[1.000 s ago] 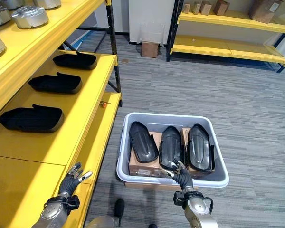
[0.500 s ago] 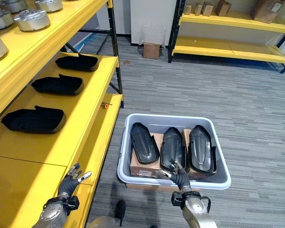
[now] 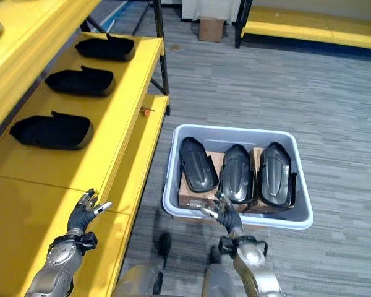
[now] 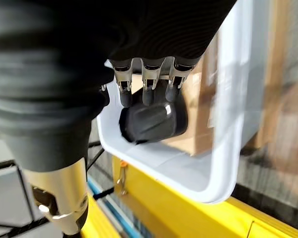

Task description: Move parts from the plastic box to the shelf.

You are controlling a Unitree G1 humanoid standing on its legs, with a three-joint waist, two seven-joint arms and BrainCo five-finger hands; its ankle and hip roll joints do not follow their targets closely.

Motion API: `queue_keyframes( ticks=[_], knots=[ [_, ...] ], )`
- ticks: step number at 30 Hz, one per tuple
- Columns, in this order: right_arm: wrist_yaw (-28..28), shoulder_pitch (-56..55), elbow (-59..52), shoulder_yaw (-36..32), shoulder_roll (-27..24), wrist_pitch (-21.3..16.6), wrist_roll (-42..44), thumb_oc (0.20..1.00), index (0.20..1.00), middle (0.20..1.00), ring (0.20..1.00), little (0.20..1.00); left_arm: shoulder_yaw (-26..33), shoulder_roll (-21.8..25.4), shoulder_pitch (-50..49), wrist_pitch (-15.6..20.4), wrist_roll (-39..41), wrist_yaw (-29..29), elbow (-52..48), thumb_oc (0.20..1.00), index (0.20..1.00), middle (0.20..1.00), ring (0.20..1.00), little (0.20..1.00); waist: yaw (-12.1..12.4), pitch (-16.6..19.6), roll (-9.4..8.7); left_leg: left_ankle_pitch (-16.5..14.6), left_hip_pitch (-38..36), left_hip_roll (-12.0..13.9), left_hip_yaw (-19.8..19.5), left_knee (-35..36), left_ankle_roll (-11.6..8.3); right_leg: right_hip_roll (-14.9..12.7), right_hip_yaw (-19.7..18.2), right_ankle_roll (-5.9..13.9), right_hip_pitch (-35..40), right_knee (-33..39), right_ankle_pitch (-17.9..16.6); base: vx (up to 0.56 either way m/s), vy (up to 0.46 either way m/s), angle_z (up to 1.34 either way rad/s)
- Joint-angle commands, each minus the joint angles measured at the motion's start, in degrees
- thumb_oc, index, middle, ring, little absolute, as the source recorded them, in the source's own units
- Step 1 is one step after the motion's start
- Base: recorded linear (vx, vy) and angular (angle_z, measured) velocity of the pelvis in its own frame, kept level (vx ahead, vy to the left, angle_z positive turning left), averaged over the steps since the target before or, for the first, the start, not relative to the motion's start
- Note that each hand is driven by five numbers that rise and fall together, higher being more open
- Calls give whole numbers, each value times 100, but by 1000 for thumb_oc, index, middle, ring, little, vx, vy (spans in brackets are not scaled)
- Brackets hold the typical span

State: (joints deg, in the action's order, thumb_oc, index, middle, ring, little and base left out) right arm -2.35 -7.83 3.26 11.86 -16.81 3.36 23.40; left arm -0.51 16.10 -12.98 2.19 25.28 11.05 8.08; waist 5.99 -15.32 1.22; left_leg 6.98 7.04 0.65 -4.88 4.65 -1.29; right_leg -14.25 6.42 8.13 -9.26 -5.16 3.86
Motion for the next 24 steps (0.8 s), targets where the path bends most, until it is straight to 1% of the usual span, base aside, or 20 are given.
queue_keyframes(
  ticks=[1, 2, 4, 5, 6, 9, 10, 11, 14, 16, 18, 21, 24],
  knots=[
    [-23, -90, -325, -158, -250, -273, -2, 1000, 1000, 1000, 1000, 1000, -160, 192, -119, 93, 91, 44, -251, 1000, 1000, 1000, 1000, 1000, -342, 351, -134, -628, -936, 953, -351, 35, -363, 337, 78, 131, -25, -54, -658, 31, -346, 100],
    [-36, -117, -414, -243, -298, -265, 19, 1000, 1000, 1000, 1000, 1000, -164, 171, -131, 62, 167, 35, -235, 1000, 1000, 1000, 1000, 1000, -392, 370, -119, -561, -852, 1063, -399, 35, -408, 421, 124, 69, -56, -143, -538, 11, -312, 101],
    [-36, -180, -492, -342, -404, -317, 25, 1000, 1000, 1000, 1000, 1000, -220, 162, -125, 57, 161, -18, -253, 1000, 1000, 1000, 1000, 1000, -446, 384, -88, -454, -696, 1173, -450, 35, -469, 474, 286, 31, -102, -217, -446, -11, -251, 18],
    [-91, -154, -464, -383, -436, -326, 24, 1000, 1000, 1000, 1000, 1000, -252, 172, -109, 40, 162, -44, -267, 1000, 1000, 1000, 1000, 1000, -471, 393, -66, -426, -618, 1196, -466, 35, -471, 500, 326, 20, -142, -237, -406, -52, -225, -18],
    [-187, -98, -412, -427, -480, -344, 24, 1000, 1000, 1000, 1000, 1000, -310, 205, -71, 49, 159, -48, -277, 1000, 1000, 1000, 1000, 1000, -507, 381, 5, -336, -512, 1231, -422, 35, -507, 549, 357, 0, -277, -344, -364, -48, -169, 0],
    [-274, -58, -378, -453, -427, -400, 252, 1000, 1000, 1000, 1000, 1000, -342, 216, -58, 70, 164, -37, -273, 1000, 1000, 1000, 1000, 1000, -539, 370, 78, -311, -455, 1243, -345, 35, -509, 584, 315, 3, -368, -369, -344, -20, -63, -14],
    [-274, -57, -376, -452, -427, -401, 253, 1000, 1000, 1000, 1000, 1000, -343, 216, -56, 70, 164, -37, -272, 1000, 1000, 1000, 1000, 1000, -534, 373, 78, -312, -454, 1243, -341, 35, -510, 585, 310, 2, -373, -371, -344, -15, -14, -24],
    [-328, 18, -379, -449, -455, -426, 206, 1000, 1000, 1000, 1000, 1000, -340, 220, -53, 85, 173, -3, -290, 1000, 1000, 1000, 1000, 1000, -541, 349, 127, -316, -445, 1222, -300, 35, -503, 584, 273, 18, -439, -368, -372, -21, 6, -22],
    [-406, 90, -412, -487, -486, -471, 204, 1000, 1000, 1000, 1000, 1000, -327, 198, -72, 122, 201, 14, -360, 1000, 1000, 1000, 1000, 1000, -556, 317, 174, -349, -416, 1187, -221, 35, -497, 584, 186, 38, -531, -343, -425, -23, 23, -19],
    [-406, 90, -412, -487, -487, -470, 204, 1000, 1000, 1000, 1000, 1000, -327, 197, -72, 122, 201, 14, -360, 1000, 1000, 1000, 1000, 1000, -552, 318, 175, -350, -417, 1187, -216, 35, -496, 586, 182, 38, -532, -340, -428, -9, 15, -17],
    [-509, 214, -562, -547, -520, -587, 168, 1000, 1000, 1000, 1000, 1000, -254, 166, -60, 219, 250, 72, -513, 1000, 1000, 1000, 1000, 1000, -577, 272, 224, -382, -356, 1128, -124, 35, -501, 554, 110, 65, -599, -208, -554, -31, 42, -2],
    [-582, 371, -680, -614, -552, -682, 127, 1000, 1000, 1000, 1000, 1000, -171, 138, -52, 283, 255, 128, -625, 1000, 1000, 1000, 1000, 1000, -572, 229, 245, -395, -277, 1076, -71, 35, -504, 531, 59, 78, -663, -102, -655, -50, 43, -15],
    [-862, 874, -889, -778, -673, -862, -78, 1000, 1000, 1000, 1000, 1000, 0, 152, 82, 450, 269, 273, -926, 1000, 1000, 1000, 1000, 1000, -526, 111, 276, -370, -28, 978, -20, 35, -535, 490, 7, 106, -803, 149, -852, -97, 38, -10]
  ],
)
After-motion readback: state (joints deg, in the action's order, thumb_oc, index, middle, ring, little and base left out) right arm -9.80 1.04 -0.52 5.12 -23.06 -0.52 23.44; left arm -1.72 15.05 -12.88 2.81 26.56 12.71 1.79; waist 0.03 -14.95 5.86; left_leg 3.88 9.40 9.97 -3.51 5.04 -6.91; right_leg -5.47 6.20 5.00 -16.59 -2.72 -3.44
